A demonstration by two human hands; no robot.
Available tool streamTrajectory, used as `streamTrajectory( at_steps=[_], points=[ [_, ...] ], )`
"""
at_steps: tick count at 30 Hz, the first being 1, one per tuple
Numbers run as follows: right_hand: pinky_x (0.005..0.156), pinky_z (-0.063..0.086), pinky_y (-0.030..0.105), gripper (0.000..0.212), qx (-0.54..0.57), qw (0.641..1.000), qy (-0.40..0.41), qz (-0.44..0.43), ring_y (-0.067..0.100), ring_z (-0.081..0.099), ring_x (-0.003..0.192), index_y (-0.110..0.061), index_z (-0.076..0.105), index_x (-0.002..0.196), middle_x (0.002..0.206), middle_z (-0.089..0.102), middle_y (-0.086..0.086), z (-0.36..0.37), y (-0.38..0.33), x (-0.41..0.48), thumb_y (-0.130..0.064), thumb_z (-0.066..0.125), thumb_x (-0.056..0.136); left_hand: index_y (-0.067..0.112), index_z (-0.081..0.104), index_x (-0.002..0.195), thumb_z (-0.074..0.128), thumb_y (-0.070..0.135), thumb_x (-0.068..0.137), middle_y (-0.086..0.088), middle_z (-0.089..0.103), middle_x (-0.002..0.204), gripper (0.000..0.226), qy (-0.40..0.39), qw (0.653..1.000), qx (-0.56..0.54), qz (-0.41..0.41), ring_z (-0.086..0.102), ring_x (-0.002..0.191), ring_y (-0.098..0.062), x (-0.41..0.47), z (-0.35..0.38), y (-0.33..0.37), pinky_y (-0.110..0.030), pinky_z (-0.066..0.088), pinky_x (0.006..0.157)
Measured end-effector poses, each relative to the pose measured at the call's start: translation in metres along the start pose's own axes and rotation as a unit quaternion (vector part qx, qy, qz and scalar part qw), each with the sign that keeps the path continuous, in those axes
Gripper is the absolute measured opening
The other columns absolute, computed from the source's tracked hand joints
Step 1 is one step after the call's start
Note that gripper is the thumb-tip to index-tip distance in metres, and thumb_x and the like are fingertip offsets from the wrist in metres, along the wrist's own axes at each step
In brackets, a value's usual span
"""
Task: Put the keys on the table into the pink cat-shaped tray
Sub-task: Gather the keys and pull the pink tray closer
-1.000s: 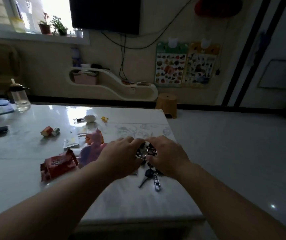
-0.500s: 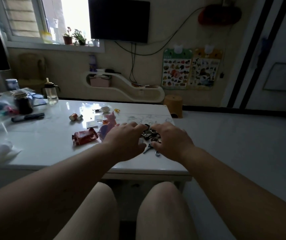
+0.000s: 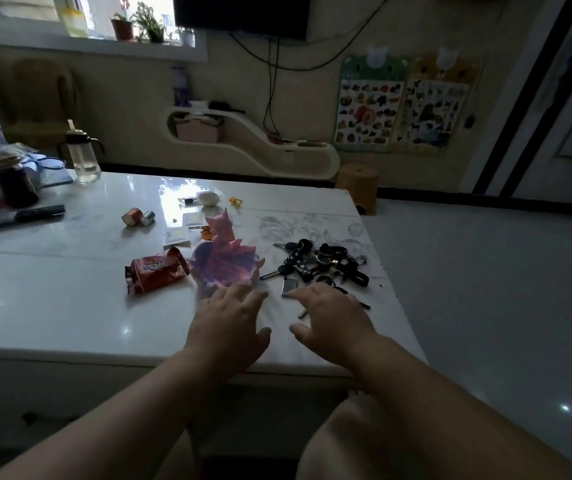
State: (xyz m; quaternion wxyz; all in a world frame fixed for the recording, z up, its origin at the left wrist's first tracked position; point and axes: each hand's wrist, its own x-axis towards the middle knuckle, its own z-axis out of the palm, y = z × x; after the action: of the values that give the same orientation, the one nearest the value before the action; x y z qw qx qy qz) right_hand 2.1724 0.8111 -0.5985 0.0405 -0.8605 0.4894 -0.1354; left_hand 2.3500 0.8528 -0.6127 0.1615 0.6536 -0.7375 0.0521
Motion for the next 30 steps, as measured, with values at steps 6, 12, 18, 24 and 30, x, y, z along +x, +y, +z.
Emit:
streamTrajectory(
  at_steps=[6,12,18,24,30],
  points=[
    [0.097,0.033,0.044,0.055,0.006,0.999,-0.026,-0.027,0.021,0.045,0.119,-0.031,0.039,0.132,0.133,0.049,0.000,0.045,-0.004,0.032,-0.045,0.054,0.081,0.032,0.039,0.129,0.056,0.051,0.075,-0.007,0.040,0.142,0.060,0.026,0.995,-0.046,-0.081,0.035,0.128,-0.030,0.019,0.022,-0.046,-0.047,0.038,0.098],
    [0.109,0.013,0.051,0.061,0.018,0.997,-0.064,-0.040,0.021,0.022,0.138,-0.033,0.030,0.138,0.149,0.034,0.003,0.077,-0.007,0.053,-0.060,0.037,0.085,0.030,0.033,0.134,0.056,0.057,0.073,-0.012,0.021,0.149,0.071,0.038,0.989,-0.071,-0.120,0.018,0.134,-0.033,0.038,0.040,-0.070,-0.051,0.029,0.103],
    [0.112,-0.001,0.047,0.075,0.019,0.994,-0.099,-0.038,0.019,0.007,0.144,-0.033,0.017,0.143,0.158,0.013,0.001,0.095,-0.006,0.064,-0.071,0.016,0.078,0.025,0.034,0.134,0.065,0.048,0.070,-0.012,0.016,0.150,0.074,0.109,0.977,-0.114,-0.146,0.015,0.132,-0.031,0.052,0.043,-0.080,-0.046,0.027,0.101],
    [0.112,-0.002,0.040,0.075,0.029,0.993,-0.113,-0.037,0.015,0.003,0.144,-0.036,0.013,0.144,0.158,0.009,-0.003,0.096,-0.007,0.063,-0.071,0.018,0.077,0.021,0.033,0.136,0.062,0.026,0.078,-0.015,0.033,0.142,0.066,0.144,0.928,-0.234,-0.250,0.028,0.130,-0.034,0.060,0.042,-0.101,-0.050,0.032,0.101],
    [0.112,-0.001,0.040,0.073,0.029,0.992,-0.117,-0.031,0.015,0.004,0.144,-0.037,0.014,0.143,0.158,0.010,-0.003,0.094,-0.007,0.063,-0.070,0.022,0.079,0.019,0.037,0.134,0.049,0.010,0.084,-0.013,0.052,0.127,0.051,0.173,0.892,-0.331,-0.256,0.049,0.105,-0.021,0.064,0.054,-0.102,-0.034,0.040,0.086]
  ],
)
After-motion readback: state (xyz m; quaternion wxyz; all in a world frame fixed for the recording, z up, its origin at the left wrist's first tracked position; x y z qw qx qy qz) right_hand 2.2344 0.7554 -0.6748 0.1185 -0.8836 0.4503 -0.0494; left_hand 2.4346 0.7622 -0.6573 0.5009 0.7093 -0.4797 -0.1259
